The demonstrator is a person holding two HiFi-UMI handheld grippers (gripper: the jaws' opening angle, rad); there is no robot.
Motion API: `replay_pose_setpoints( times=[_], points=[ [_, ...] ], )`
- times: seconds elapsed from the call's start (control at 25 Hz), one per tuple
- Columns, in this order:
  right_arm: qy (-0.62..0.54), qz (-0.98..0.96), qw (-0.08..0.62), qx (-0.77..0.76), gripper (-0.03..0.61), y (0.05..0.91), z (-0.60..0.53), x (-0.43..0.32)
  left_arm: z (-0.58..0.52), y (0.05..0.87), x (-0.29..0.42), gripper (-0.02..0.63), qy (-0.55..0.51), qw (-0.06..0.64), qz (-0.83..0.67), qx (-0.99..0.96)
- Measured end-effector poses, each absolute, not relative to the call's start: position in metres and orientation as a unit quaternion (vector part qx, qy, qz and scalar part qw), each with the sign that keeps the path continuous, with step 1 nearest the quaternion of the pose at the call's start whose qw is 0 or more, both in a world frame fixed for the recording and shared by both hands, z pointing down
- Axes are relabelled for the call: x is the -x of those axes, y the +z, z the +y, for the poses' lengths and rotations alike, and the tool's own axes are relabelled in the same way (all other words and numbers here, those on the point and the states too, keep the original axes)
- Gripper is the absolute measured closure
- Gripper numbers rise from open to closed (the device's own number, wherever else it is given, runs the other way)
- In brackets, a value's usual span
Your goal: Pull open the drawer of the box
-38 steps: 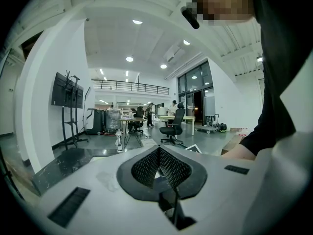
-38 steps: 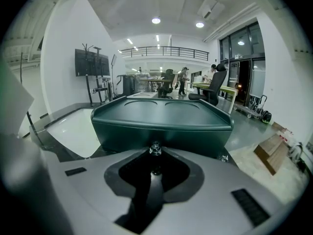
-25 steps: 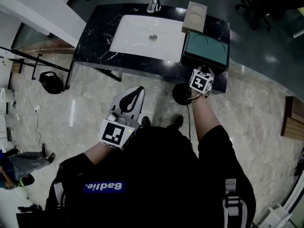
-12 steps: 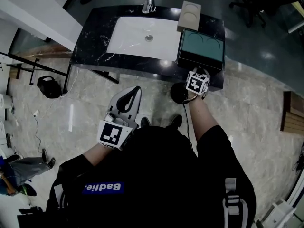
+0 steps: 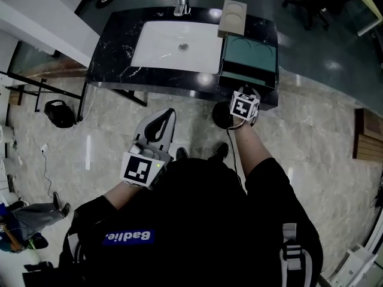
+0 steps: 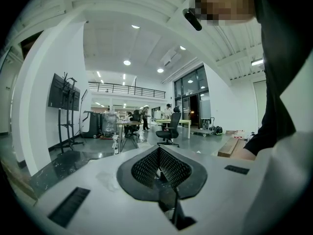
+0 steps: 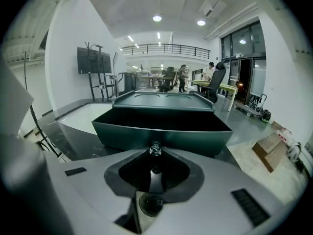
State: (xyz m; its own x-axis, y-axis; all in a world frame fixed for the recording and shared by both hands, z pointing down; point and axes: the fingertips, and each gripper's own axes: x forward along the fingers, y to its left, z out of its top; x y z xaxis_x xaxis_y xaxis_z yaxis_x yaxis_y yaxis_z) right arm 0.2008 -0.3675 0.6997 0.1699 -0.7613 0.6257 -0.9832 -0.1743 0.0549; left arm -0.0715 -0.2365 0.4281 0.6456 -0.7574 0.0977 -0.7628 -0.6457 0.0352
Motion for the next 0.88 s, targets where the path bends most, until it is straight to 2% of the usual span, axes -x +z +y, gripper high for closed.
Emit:
replay_pose_setpoints(
  times=[0.88],
  points=[
    [0.244, -0.593, 0.236, -0.730, 0.508, 0.702, -0.337, -0.191, -0.226, 0.419, 0.076, 0.621, 0.023, 0.028, -0.403, -0.915]
  ],
)
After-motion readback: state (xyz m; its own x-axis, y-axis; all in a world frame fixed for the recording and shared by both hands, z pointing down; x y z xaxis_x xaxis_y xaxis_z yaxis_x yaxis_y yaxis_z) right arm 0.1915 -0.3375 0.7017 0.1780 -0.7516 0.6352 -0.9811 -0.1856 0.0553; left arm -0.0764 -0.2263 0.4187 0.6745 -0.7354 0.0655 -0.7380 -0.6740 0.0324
